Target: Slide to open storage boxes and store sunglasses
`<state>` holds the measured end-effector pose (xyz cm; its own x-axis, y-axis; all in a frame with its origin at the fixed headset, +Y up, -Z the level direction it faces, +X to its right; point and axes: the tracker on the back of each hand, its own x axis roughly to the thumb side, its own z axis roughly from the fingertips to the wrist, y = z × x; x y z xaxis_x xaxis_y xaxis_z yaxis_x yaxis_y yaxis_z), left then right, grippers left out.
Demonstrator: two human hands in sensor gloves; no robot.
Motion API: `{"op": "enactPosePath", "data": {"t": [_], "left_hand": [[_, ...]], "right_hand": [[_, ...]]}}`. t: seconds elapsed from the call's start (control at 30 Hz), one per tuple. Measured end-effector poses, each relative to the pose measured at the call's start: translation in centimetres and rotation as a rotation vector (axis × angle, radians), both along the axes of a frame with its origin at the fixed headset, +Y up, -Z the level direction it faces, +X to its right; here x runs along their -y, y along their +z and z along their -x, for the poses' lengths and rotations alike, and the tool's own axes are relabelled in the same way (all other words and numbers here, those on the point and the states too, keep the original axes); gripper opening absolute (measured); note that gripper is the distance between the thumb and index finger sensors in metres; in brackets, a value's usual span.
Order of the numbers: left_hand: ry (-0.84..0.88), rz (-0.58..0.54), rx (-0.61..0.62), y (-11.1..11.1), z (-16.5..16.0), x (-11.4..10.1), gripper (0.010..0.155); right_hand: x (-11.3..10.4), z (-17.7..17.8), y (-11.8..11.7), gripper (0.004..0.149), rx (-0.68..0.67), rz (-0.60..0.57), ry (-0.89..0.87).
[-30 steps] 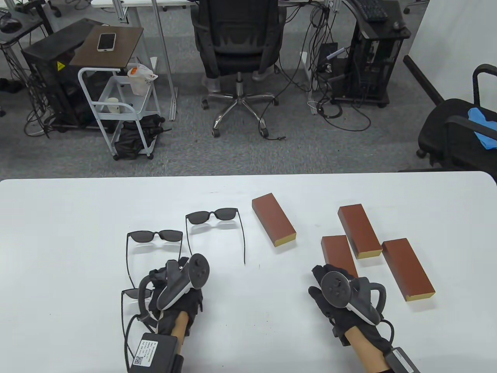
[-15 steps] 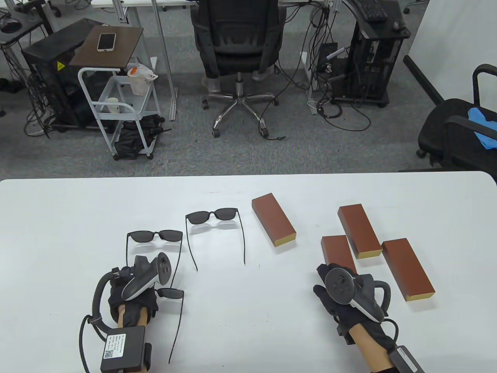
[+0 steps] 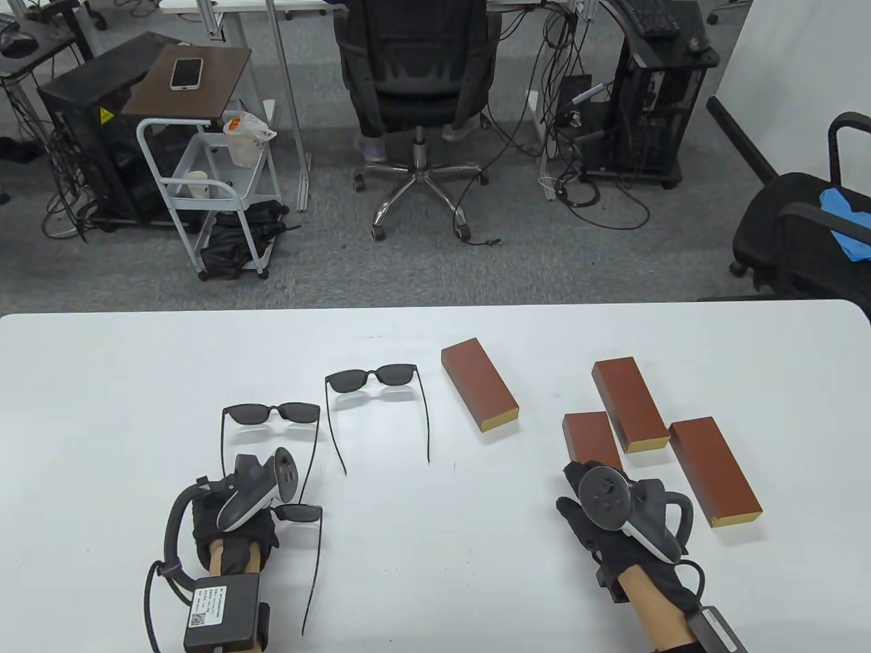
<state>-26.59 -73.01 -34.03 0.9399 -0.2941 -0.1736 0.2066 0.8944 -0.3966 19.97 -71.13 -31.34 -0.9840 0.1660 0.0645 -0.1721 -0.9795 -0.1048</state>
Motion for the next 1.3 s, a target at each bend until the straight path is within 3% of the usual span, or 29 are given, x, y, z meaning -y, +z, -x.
{"op": "enactPosePath", "data": {"t": [0.23, 0.43, 0.87, 1.07, 1.3], "left_hand": [[0.02, -0.042, 0.042, 0.5, -0.6, -2.7, 0.042], [0.036, -0.097, 0.181, 0.5, -5.2, -4.6, 0.043], [0.243, -0.221, 0.521, 0.9, -17.2, -5.1, 0.046], [0.343, -0.274, 0.632, 1.9, -20.2, -5.5, 0.047], [0.422, -0.295, 0.68, 2.6, -22.0, -6.1, 0.047]], "right_hand": [[0.1, 0.1, 0.0, 0.06, -0.019, -0.01, -0.013], [0.0, 0.0, 0.1, 0.062, -0.017, -0.037, -0.046], [0.5, 1.3, 0.5, 0.058, -0.131, -0.026, -0.072], [0.5, 1.9, 0.6, 0.058, -0.199, -0.016, -0.124], [0.7, 1.7, 0.5, 0.064, -0.273, 0.047, -0.349]]}}
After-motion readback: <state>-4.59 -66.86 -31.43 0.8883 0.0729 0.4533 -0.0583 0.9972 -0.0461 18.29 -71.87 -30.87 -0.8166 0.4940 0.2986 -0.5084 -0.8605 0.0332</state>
